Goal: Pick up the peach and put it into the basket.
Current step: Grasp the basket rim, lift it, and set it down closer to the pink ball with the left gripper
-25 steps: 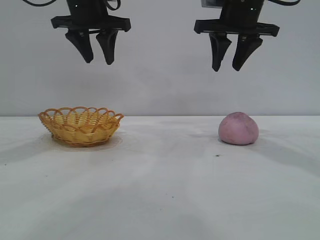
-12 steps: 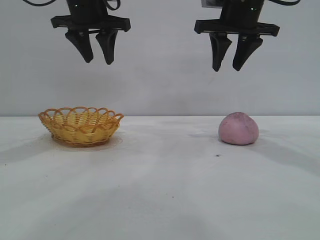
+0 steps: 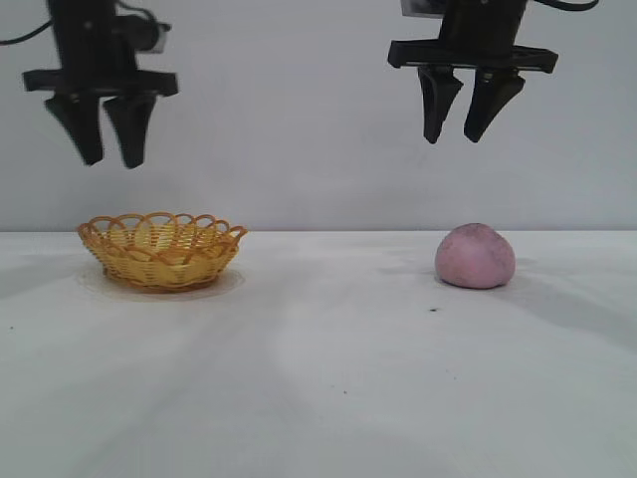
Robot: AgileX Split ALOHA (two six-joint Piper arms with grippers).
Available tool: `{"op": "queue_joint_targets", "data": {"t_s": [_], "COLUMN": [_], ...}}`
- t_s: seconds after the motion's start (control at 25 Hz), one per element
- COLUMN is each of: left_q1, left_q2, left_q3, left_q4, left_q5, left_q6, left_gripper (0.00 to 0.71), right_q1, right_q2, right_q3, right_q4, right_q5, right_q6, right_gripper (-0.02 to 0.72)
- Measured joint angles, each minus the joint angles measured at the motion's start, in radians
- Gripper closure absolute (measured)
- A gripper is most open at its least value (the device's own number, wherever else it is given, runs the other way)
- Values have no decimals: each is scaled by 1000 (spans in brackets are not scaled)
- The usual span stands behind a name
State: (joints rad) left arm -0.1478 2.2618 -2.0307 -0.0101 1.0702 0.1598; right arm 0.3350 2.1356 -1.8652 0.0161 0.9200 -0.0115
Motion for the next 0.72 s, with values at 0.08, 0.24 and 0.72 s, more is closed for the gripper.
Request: {"op": "queue_joint_targets", "data": {"t_s": [0.08, 0.24, 0.72], "left_q1": [10, 10, 16], "left_q2": [18, 72, 132], "left_q3": [0, 0, 0], "left_q4": [-44, -110, -241], "left_q5": [0, -9, -29], "left_q6": [38, 81, 79], "left_gripper": [323, 323, 639], "right_q1": [0, 0, -2], "right_q2": [0, 0, 0], "right_q3": [0, 0, 0], "right_q4": [0, 0, -5], "right_q5": [3, 5, 5], "right_q6": [0, 0, 5], "right_gripper": [348, 348, 348]}}
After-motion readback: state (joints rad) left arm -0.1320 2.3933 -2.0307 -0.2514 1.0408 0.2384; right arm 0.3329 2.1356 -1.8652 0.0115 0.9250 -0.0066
